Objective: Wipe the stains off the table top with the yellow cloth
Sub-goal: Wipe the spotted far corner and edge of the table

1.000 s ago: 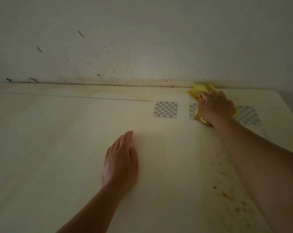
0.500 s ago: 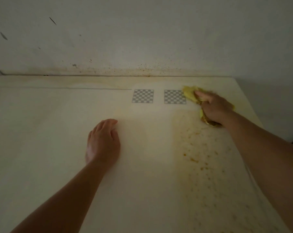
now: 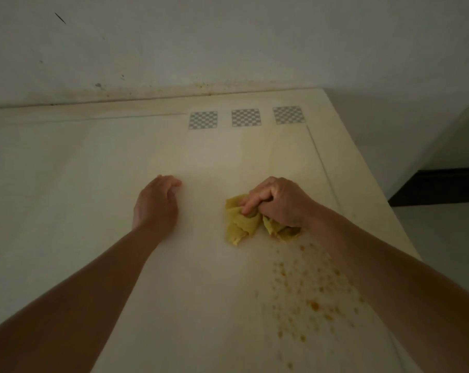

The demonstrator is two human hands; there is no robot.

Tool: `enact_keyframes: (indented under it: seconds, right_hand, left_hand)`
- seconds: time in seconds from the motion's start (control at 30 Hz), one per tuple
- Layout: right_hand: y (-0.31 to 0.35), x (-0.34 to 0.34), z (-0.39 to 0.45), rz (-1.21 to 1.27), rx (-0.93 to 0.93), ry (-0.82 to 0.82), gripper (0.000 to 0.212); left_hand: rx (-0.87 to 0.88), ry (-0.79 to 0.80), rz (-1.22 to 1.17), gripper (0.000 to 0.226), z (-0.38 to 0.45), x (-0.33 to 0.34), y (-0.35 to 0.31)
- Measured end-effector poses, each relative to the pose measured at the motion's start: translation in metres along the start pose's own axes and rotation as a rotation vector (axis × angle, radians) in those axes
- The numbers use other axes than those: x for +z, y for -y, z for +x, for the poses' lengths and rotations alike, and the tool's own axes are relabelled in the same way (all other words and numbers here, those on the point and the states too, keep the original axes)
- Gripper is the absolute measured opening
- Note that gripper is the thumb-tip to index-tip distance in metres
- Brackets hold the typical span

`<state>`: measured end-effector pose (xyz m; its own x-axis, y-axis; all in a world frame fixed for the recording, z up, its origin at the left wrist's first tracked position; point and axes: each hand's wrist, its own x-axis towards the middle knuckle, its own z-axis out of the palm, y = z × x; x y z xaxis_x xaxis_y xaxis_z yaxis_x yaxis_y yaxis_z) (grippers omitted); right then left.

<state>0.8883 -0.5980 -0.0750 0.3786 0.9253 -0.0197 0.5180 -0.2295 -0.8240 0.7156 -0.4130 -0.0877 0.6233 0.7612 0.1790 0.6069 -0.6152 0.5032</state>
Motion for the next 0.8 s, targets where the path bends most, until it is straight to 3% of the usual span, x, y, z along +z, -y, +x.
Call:
enact_keyframes:
  seconds: [0.3, 0.57, 0.8]
  right_hand:
    - [0.028, 0.056, -0.110, -0.042, -0.079, 0.011, 0.040]
    - [0.058, 0.095, -0.187, -0.126, -0.085, 0.065, 0.044]
    - [0.070, 0.110, -0.241, -0.141, -0.115, 0.154, 0.038]
  left_hand:
    - [0.038, 0.131, -0.117, 0.029, -0.102, -0.015, -0.026]
    - [0.035, 0.153, -0.144, 0.032, -0.168, -0.025, -0.039]
    - [0.030, 0.193, -0.160, 0.030, -0.182, -0.029, -0.042]
